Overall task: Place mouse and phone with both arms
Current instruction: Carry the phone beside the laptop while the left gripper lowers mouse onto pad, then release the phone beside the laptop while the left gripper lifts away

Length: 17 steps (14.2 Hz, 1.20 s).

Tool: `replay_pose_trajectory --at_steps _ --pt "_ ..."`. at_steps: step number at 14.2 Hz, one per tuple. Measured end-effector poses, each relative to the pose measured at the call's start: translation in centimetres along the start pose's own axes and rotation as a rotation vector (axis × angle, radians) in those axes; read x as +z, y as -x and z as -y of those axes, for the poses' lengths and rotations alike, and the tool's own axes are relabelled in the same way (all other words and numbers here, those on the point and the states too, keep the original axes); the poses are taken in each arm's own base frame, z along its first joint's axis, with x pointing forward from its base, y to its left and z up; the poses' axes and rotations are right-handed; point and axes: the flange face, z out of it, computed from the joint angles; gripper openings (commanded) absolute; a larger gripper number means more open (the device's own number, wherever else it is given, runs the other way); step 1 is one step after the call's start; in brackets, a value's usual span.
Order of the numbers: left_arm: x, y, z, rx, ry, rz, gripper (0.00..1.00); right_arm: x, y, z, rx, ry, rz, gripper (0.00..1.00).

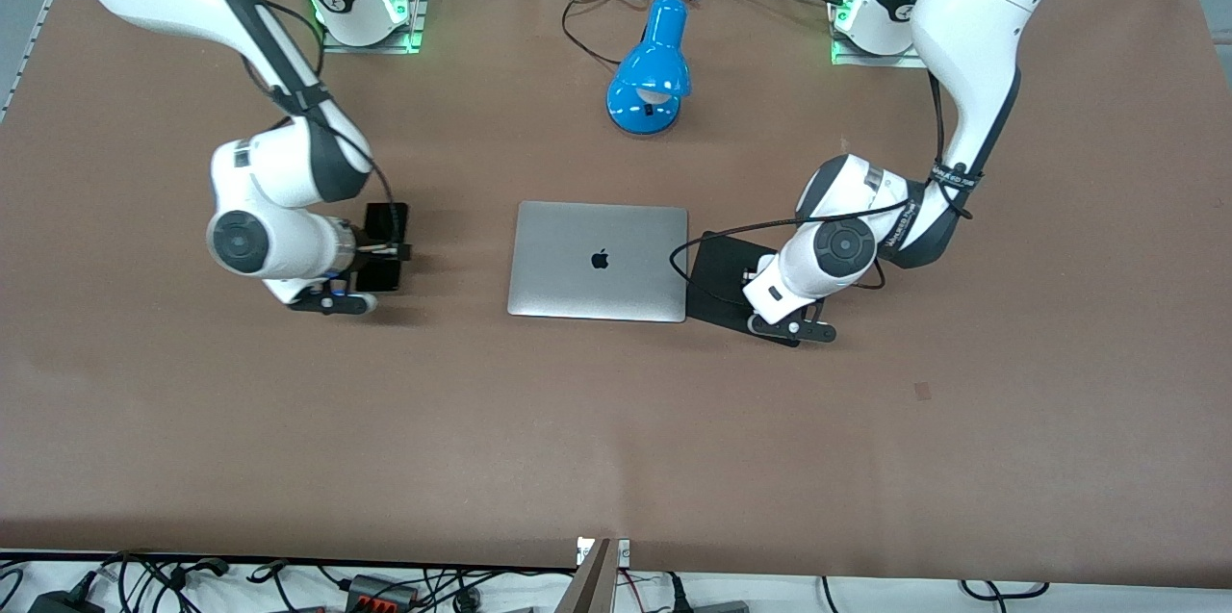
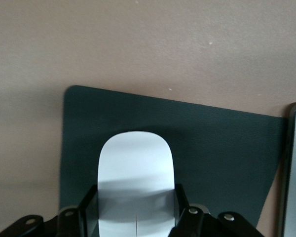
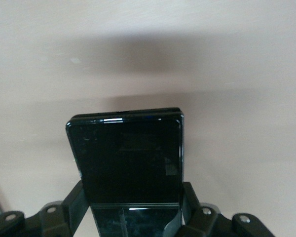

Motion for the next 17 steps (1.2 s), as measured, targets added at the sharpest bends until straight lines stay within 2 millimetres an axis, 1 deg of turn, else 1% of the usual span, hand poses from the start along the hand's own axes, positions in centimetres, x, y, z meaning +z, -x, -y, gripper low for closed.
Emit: replay_pose_trajectory --at_steps 2,6,7,9,10,12,14,17 --pt "0.4 0.2 -0.8 -0.011 0.001 -0.001 0.54 1.1 0.5 2.3 0.037 0.003 -0.001 0.21" --pt "1.2 0.4 -1.0 -0.014 -0.001 0.01 0.56 2.6 0.9 5.4 0.135 -0.006 -0.025 0.21" --pt "1.4 0.4 -1.0 -0.018 -0.001 0.012 0.61 3.2 1.1 6.1 0.152 -0.007 -0.025 0.21" --pt "1.5 0.4 -1.1 -0.035 -0.001 0.013 0.83 4.3 1.5 7.3 0.151 -0.002 -0.017 0.21" --pt "1.6 0.4 -1.1 -0.039 -0.001 0.014 1.0 4.7 1.6 7.8 0.145 -0.002 -0.016 0.21" --pt "1.8 0.4 -1.0 -0.043 -0.002 0.017 1.0 5.3 1.6 8.3 0.138 -0.006 -0.02 0.21" --pt "1.8 0.3 -0.9 -0.047 -0.002 0.017 1.0 5.6 1.2 8.4 0.14 -0.011 -0.02 0.21" --pt "1.2 0.0 -0.5 -0.056 -0.007 0.024 1.0 5.7 0.6 8.6 0.14 -0.019 -0.023 0.21"
